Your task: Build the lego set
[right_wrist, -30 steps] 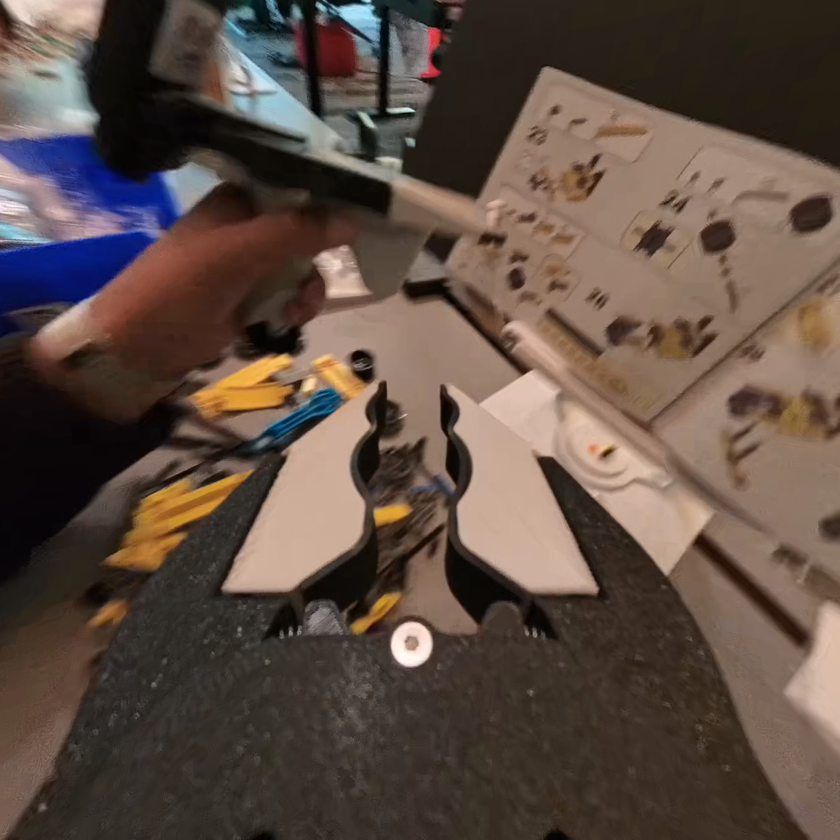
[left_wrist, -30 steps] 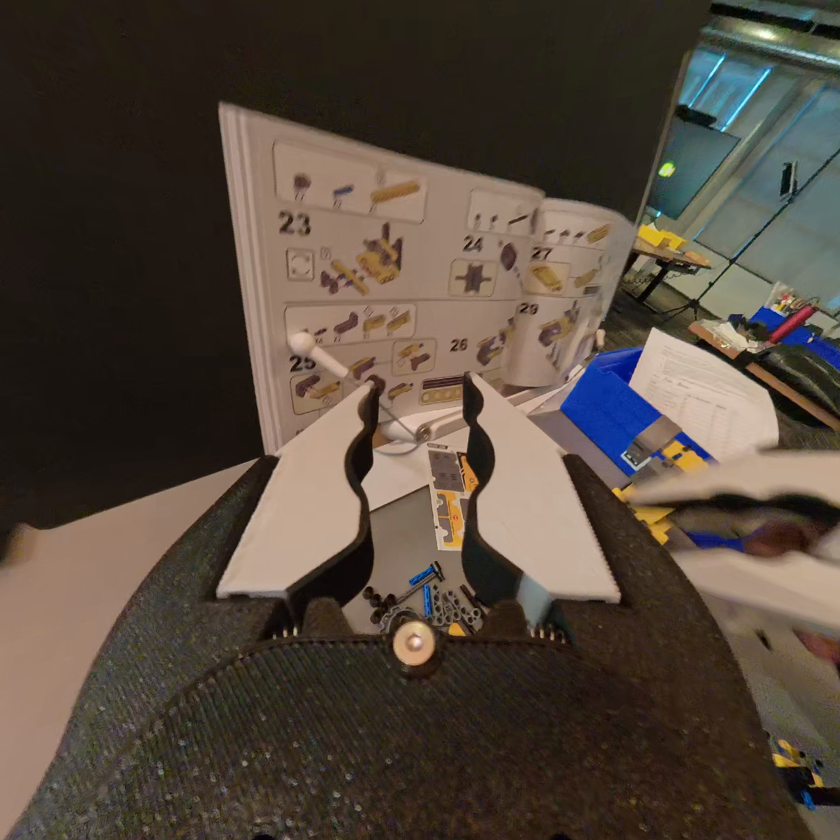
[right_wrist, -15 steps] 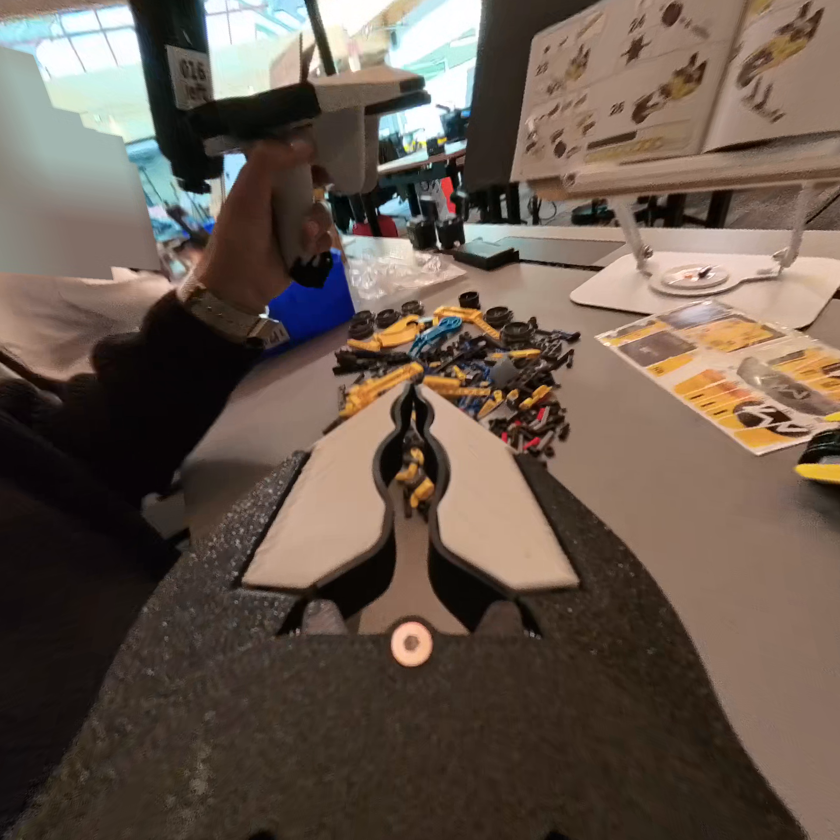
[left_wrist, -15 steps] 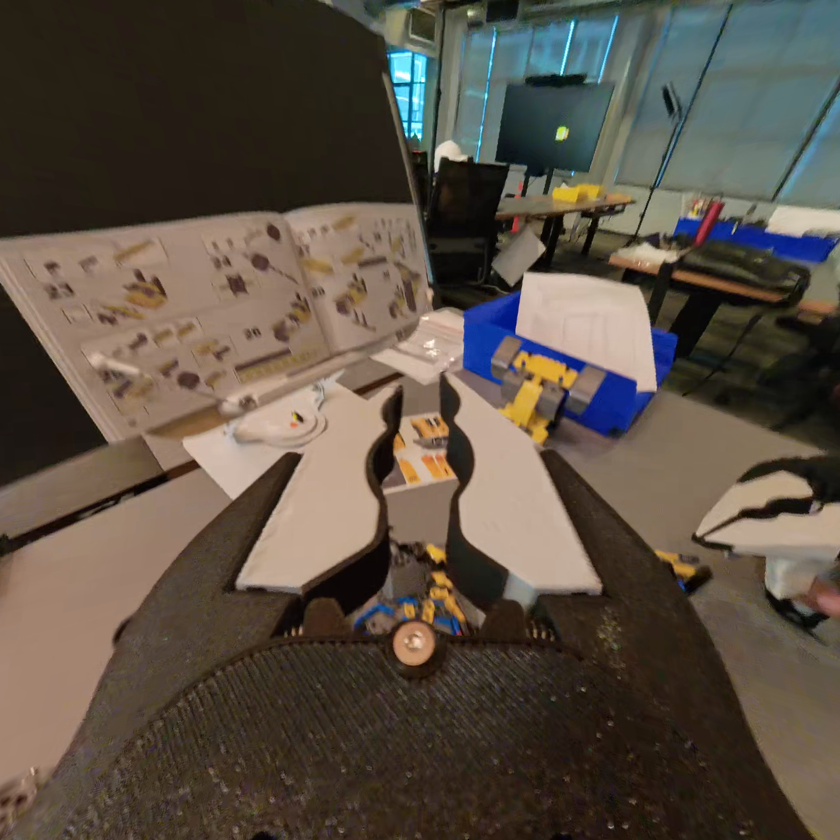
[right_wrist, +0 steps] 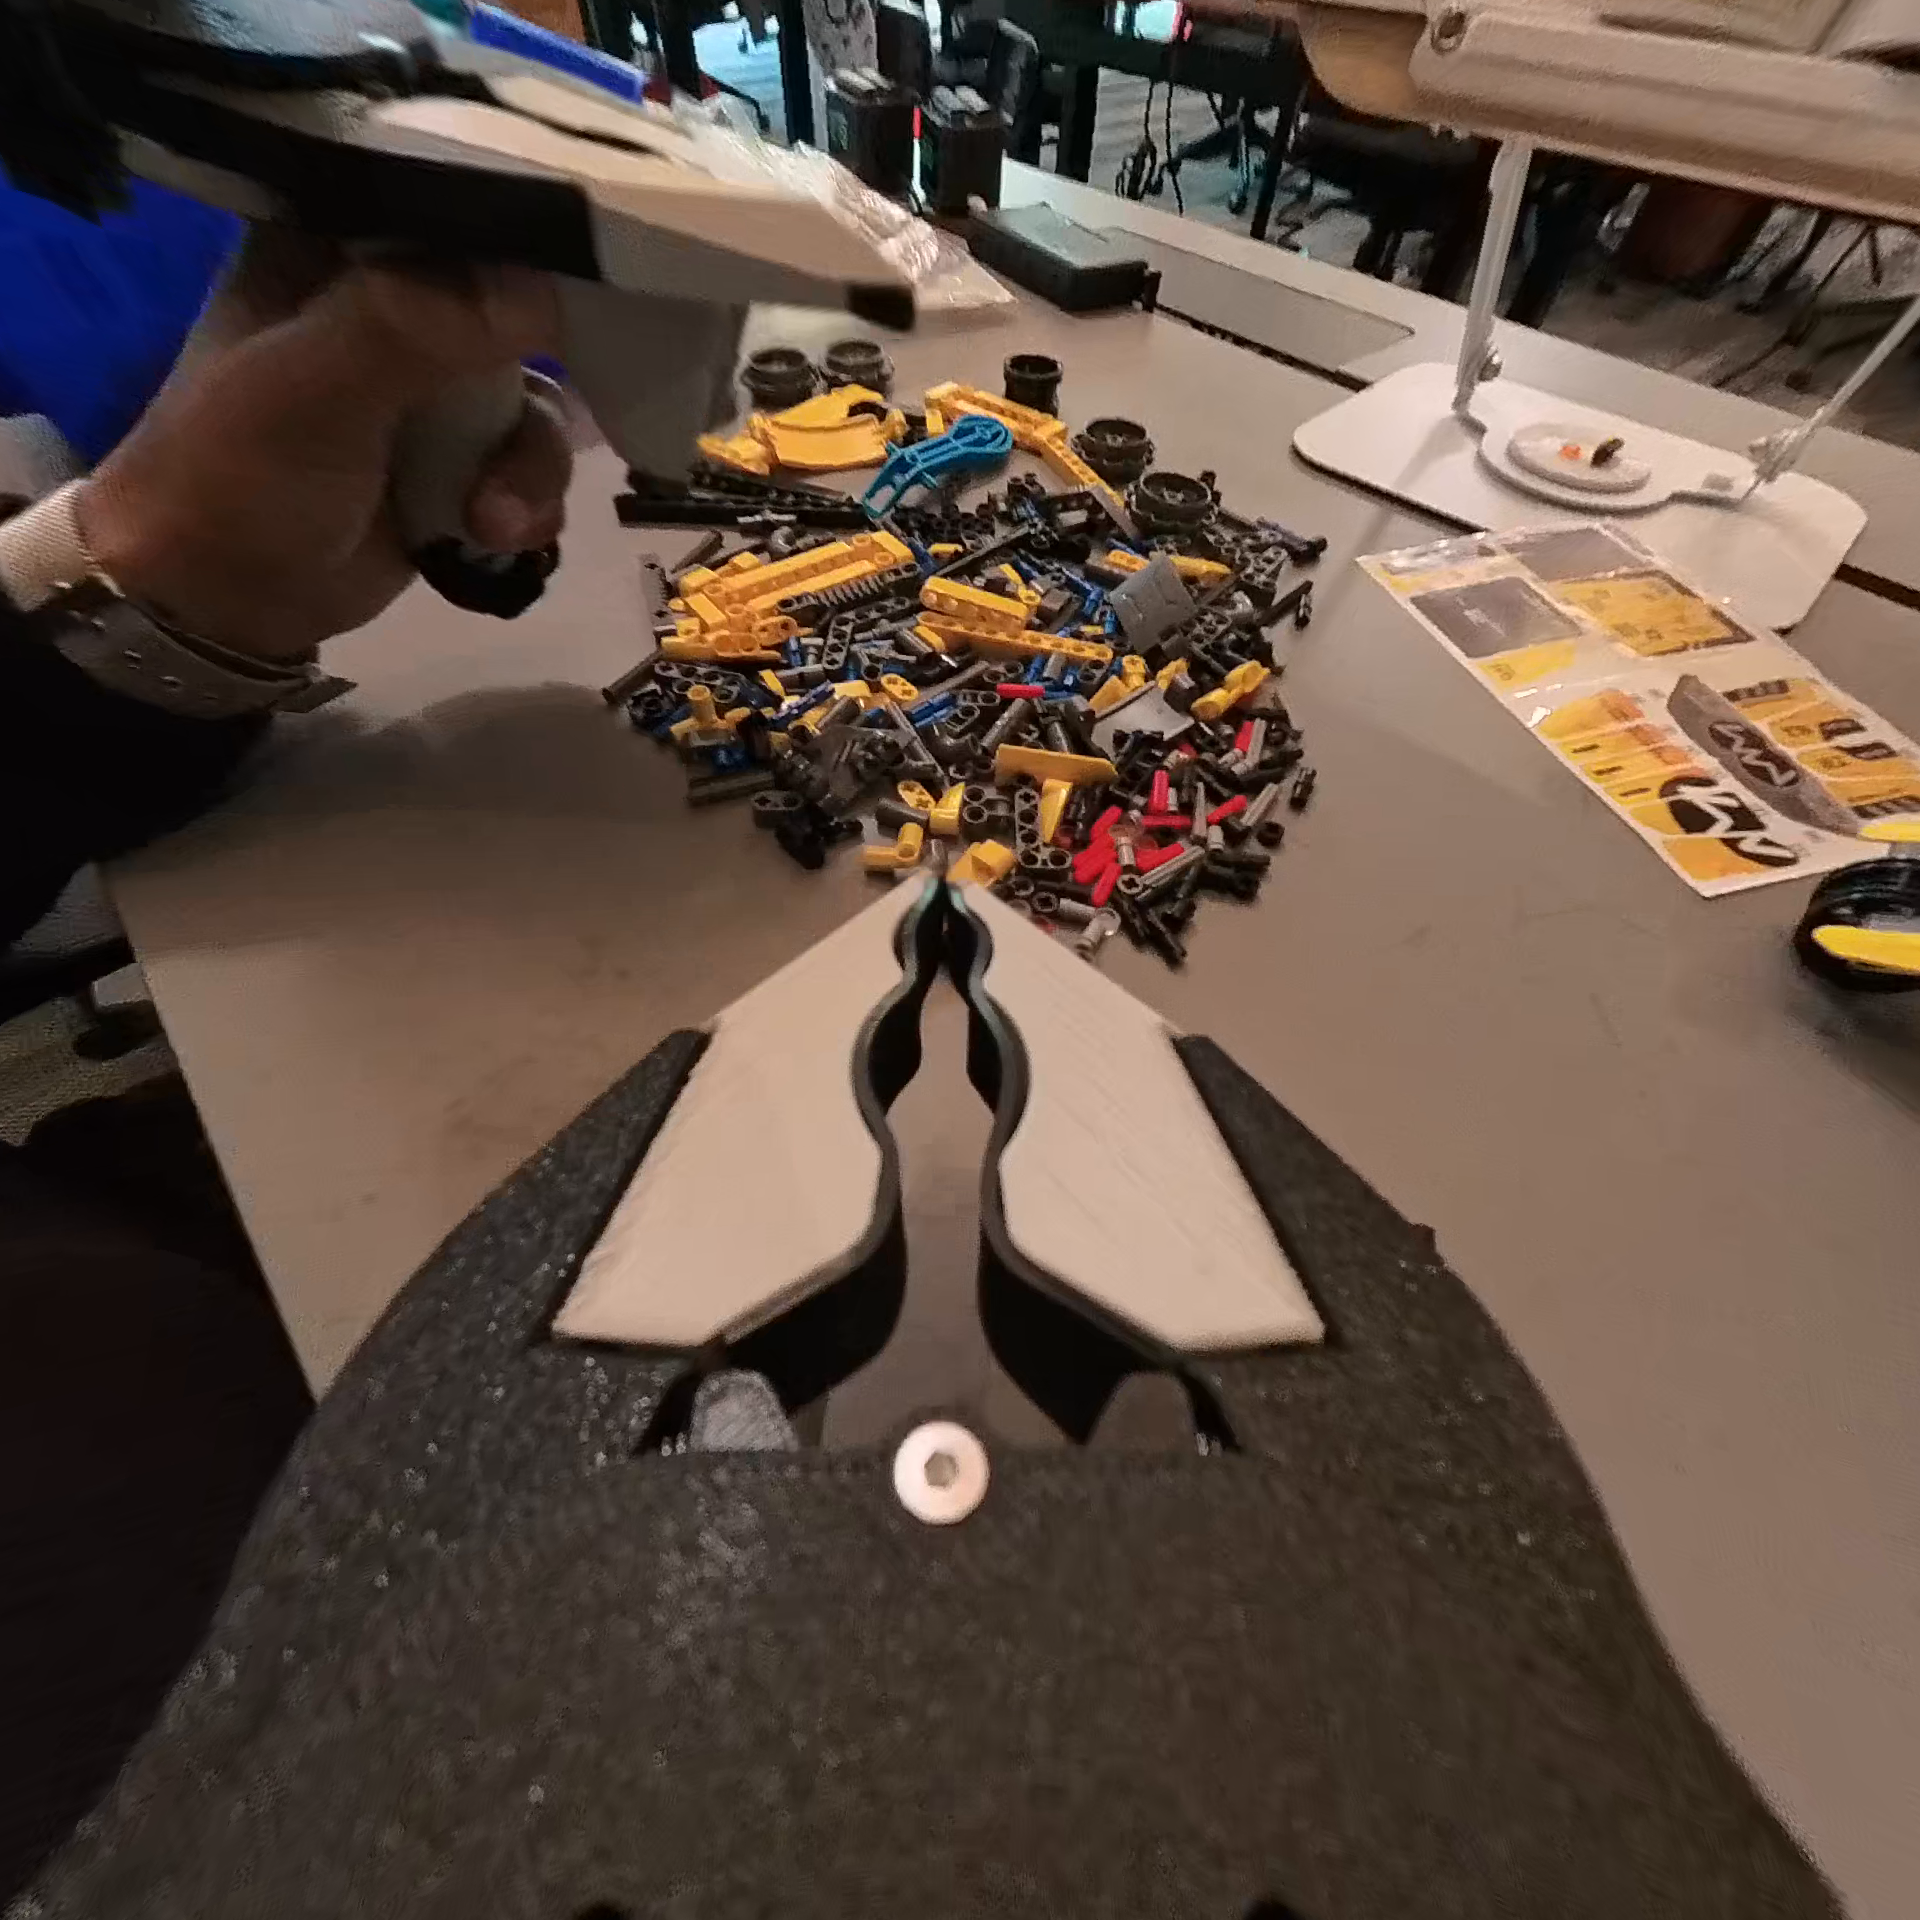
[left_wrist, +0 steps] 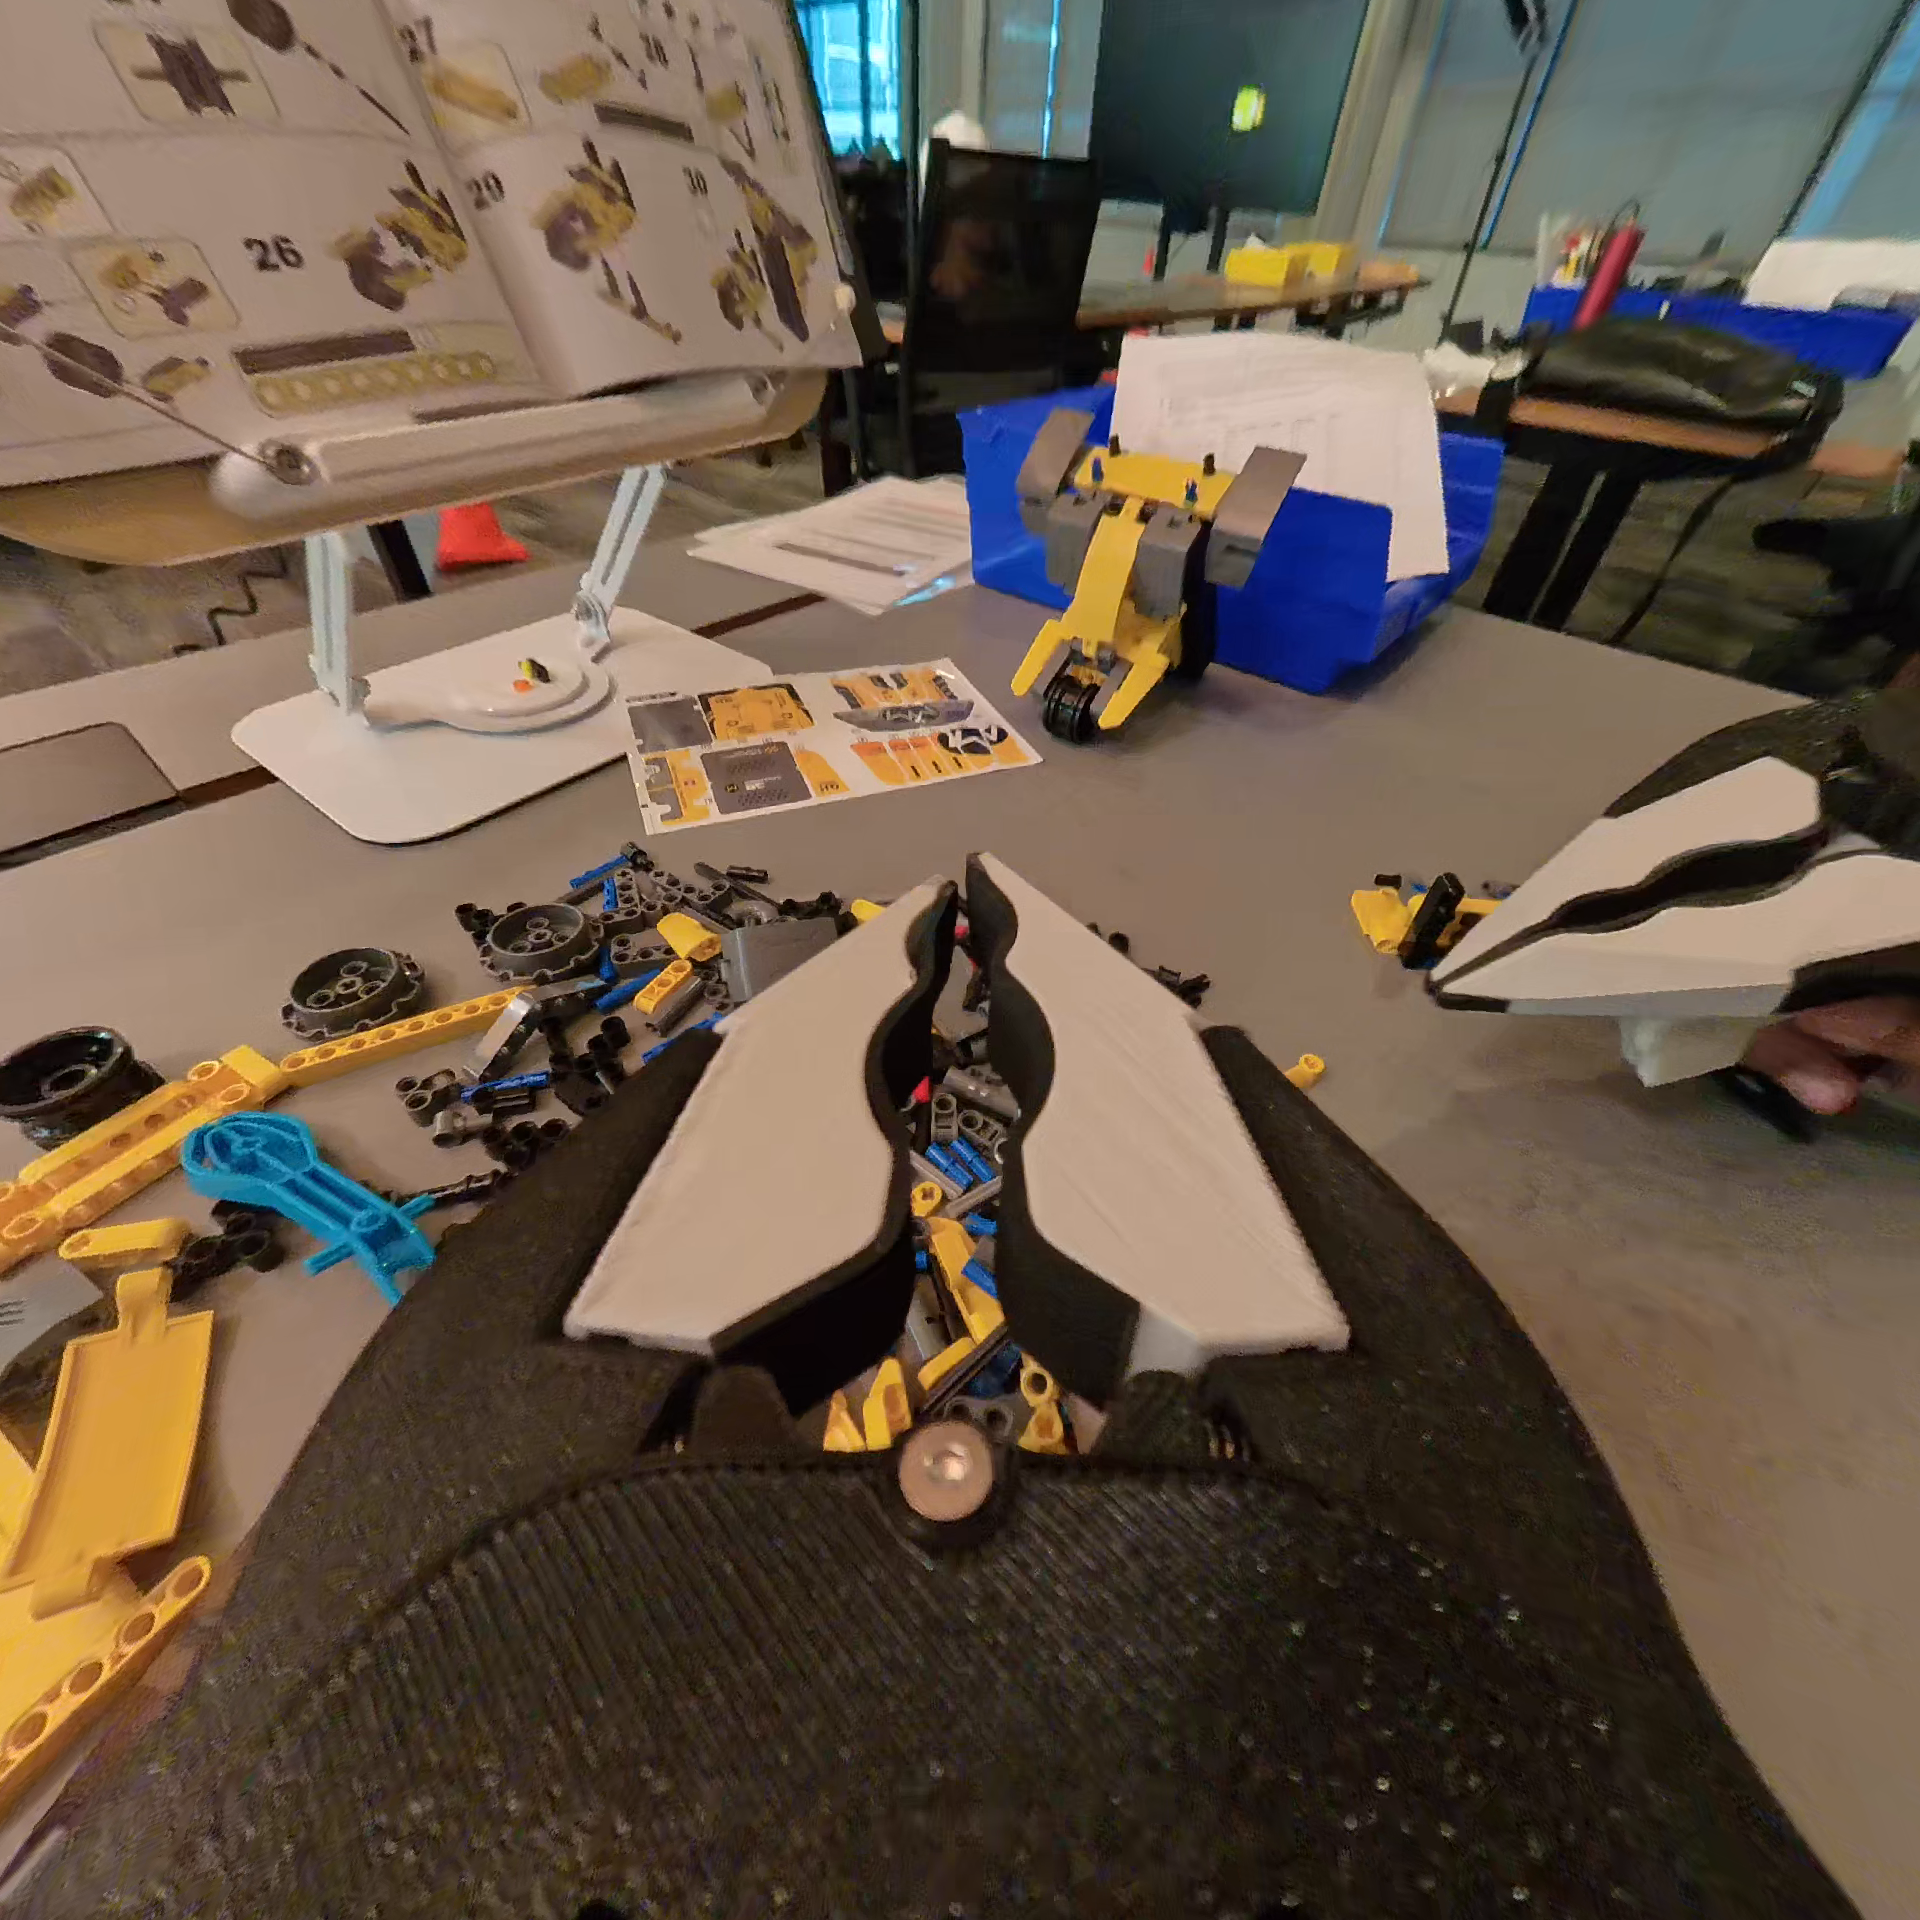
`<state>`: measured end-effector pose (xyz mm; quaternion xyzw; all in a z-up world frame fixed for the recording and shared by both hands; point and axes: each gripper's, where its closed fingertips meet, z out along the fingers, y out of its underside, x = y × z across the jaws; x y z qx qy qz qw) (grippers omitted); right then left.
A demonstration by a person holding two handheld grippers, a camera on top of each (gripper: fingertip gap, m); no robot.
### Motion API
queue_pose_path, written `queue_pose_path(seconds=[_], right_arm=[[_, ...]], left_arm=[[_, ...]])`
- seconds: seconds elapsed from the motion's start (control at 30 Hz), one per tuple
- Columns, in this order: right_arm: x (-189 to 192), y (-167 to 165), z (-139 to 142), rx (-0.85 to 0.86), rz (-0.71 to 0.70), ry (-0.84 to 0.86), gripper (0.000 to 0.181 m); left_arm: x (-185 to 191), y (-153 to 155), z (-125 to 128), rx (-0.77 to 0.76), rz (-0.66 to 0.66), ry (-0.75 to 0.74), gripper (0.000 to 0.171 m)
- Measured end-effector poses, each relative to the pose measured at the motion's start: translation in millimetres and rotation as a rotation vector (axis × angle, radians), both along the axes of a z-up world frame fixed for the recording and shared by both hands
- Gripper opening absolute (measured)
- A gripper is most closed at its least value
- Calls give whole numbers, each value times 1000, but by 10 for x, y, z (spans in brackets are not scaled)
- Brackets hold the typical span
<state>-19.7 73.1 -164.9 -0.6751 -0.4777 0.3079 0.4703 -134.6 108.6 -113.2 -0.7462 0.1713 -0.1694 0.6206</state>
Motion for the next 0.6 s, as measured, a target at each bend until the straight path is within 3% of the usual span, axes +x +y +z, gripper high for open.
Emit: queue_pose_path(seconds=[0.27, 0.43, 0.6], right_arm=[[-165, 77, -124, -38, 24, -71, 0], [-269, 78, -210, -163, 102, -92, 0], [-338, 39, 186, -43, 160, 121, 0]], left_arm=[[-86, -25, -9, -13, 29, -92, 13], [-82, -1, 8, 3, 32, -95, 16], [2, 6, -14, -45, -40, -178, 23]])
